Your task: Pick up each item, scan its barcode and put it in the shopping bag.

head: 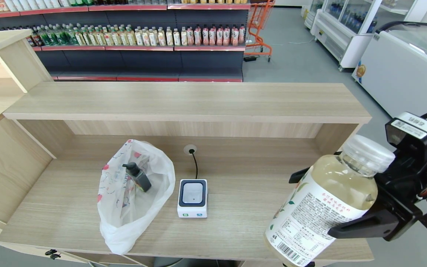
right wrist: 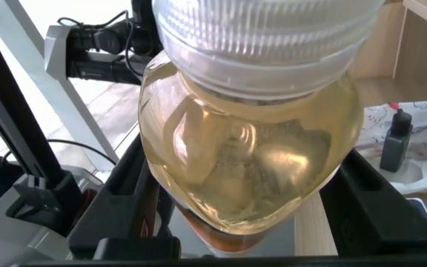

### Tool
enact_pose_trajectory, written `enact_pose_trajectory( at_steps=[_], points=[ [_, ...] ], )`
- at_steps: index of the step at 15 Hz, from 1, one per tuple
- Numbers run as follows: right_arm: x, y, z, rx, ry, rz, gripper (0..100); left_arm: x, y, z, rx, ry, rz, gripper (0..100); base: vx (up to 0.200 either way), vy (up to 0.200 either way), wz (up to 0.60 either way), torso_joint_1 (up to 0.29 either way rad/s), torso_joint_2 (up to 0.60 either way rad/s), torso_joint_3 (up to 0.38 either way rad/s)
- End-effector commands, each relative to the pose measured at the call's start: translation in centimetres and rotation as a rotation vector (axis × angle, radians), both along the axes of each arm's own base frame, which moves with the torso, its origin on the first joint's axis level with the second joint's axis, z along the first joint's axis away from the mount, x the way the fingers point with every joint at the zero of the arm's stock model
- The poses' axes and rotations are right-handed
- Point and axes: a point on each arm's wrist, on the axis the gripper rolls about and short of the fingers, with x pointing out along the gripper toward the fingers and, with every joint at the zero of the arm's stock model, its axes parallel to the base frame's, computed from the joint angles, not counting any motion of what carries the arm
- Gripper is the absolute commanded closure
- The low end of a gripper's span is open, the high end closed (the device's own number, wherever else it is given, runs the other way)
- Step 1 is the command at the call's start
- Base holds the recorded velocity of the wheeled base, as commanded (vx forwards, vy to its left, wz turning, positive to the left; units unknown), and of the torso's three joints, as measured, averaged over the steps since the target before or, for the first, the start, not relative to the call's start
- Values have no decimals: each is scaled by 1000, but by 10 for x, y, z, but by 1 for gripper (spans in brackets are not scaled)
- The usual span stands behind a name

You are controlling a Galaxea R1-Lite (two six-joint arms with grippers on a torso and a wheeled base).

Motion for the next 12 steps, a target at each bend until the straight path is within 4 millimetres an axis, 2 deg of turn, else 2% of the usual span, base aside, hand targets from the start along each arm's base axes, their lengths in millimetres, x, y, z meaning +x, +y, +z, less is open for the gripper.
enact_pose_trajectory(
  at_steps=[1, 12],
  points=[
    [-1, 0, 1, 1, -3, -1, 100, 0, 0, 0, 0, 0, 0, 0, 0, 0, 0, 0, 0, 0],
    [-6, 0, 3, 4, -9, 6, 100, 0, 0, 0, 0, 0, 0, 0, 0, 0, 0, 0, 0, 0]
  ],
)
